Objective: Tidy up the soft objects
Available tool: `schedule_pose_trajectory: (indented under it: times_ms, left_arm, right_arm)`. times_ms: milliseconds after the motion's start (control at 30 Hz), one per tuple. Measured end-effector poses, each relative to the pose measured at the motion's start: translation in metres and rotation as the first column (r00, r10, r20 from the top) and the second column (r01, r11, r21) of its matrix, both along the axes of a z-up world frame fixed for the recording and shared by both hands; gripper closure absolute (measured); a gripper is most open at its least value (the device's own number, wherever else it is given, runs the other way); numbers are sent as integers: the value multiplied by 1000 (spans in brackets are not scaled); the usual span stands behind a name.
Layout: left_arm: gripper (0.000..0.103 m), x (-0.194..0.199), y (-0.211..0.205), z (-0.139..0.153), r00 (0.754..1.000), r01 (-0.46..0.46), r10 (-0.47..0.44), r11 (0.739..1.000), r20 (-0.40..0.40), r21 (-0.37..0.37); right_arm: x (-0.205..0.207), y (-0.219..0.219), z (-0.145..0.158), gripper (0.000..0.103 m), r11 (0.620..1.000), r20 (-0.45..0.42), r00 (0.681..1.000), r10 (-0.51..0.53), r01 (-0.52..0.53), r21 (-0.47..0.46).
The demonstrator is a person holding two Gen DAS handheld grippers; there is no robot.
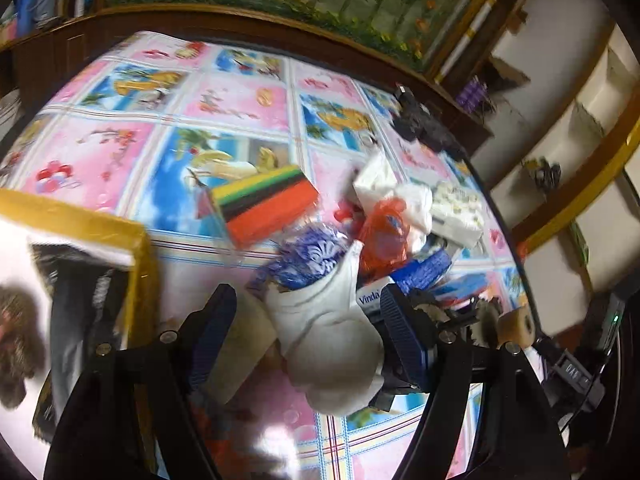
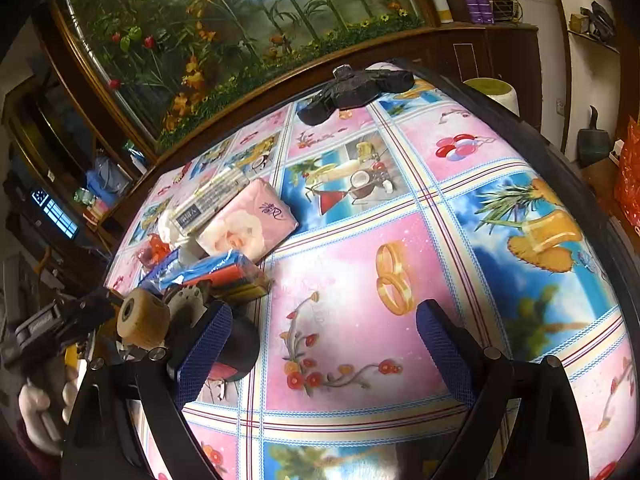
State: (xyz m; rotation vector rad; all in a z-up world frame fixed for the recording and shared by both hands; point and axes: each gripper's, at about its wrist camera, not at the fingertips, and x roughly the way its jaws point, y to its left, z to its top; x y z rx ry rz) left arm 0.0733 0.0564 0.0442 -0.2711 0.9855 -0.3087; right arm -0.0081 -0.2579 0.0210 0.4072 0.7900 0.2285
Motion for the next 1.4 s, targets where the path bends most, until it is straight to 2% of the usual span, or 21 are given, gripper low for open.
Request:
schedule_pose_trajectory:
  times_ms: [33,67,100,133,233,333,467,600,667,700,733,767,867,967,1033,1067,1167,1267,1300,1333,1400]
  left_arm:
    - [53,2,-5,-4,999,28,-28,1000,-17,5]
    - [65,3,-10,-9,998,56,-56,998,-42,10]
    - [82,2,-13,-12,996,74,-73,997,-59,11]
    - [87,2,-15,-14,995,82,-81,997,-65,8]
    - [93,-7,-12,-8,996,76,-76,997,-48,-4]
    - [93,-27,-3,7,997,71,-72,996,-11,-49]
    - [93,-73,4,30,993,120,-118,986,24,-119]
    - [93,-119,2,41,984,179,-175,976,43,-124]
    - [86,-132,0,35,985,172,-170,982,34,-72]
    - [76,-135,-1,31,986,163,-162,985,31,-48]
    - [66,-138,-1,26,988,153,-152,987,25,-43]
    - [63,-140,1,21,990,139,-139,989,13,-59]
    - [61,-145,-2,8,992,122,-123,988,-7,-92]
    - [57,-153,-11,4,993,117,-116,992,31,-55]
    - [32,-155,-18,-2,994,103,-103,995,48,-4]
    - [30,-154,-24,-5,994,96,-97,995,47,24]
    - [30,-152,-44,-18,989,140,-143,987,30,78]
    - [34,-158,-61,-23,982,163,-176,972,71,167]
    - [52,-159,-62,-21,977,182,-196,972,83,149]
    - [62,-159,-59,-22,975,195,-206,973,82,121]
    - [65,-158,-49,-22,979,181,-186,982,83,62]
  right_arm:
    - [0,1,0,9,1000,-1,1000,1,-1,-5]
    - [1,2,0,9,1000,-2,1000,2,-2,-8]
    - [1,2,0,9,1000,-4,1000,2,-2,-11]
    - [2,2,0,9,1000,-6,1000,1,-1,-14]
    - [2,2,-1,9,1000,-11,1000,-6,6,-16]
    - [2,1,0,9,1000,-11,1000,-13,13,-14]
    - [1,-1,-1,9,1000,-9,1000,-16,16,-11]
    - [0,-2,0,9,1000,-5,1000,-14,14,-10]
    - [-1,-2,0,9,1000,-4,1000,-12,12,-13]
    - [-1,-2,0,9,1000,-5,1000,-12,12,-17]
    - [-1,-1,0,9,1000,-6,1000,-13,13,-20]
    - [-1,-1,0,9,1000,-9,1000,-15,14,-24]
    - [1,-2,-2,9,999,-22,1000,-23,22,-33]
    - [4,-3,-5,9,999,-39,999,-29,27,-39]
    - [5,-3,-5,9,999,-45,999,-30,28,-43]
    - [5,-2,-5,9,998,-45,999,-31,28,-47]
    - [5,1,-4,9,997,-43,999,-25,22,-71]
    - [5,3,-4,9,996,-42,999,-22,19,-86]
    - [5,3,-4,9,996,-42,999,-22,18,-87]
    - [5,3,-4,9,996,-41,999,-22,18,-85]
    - [5,2,-4,9,996,-41,999,-25,22,-83]
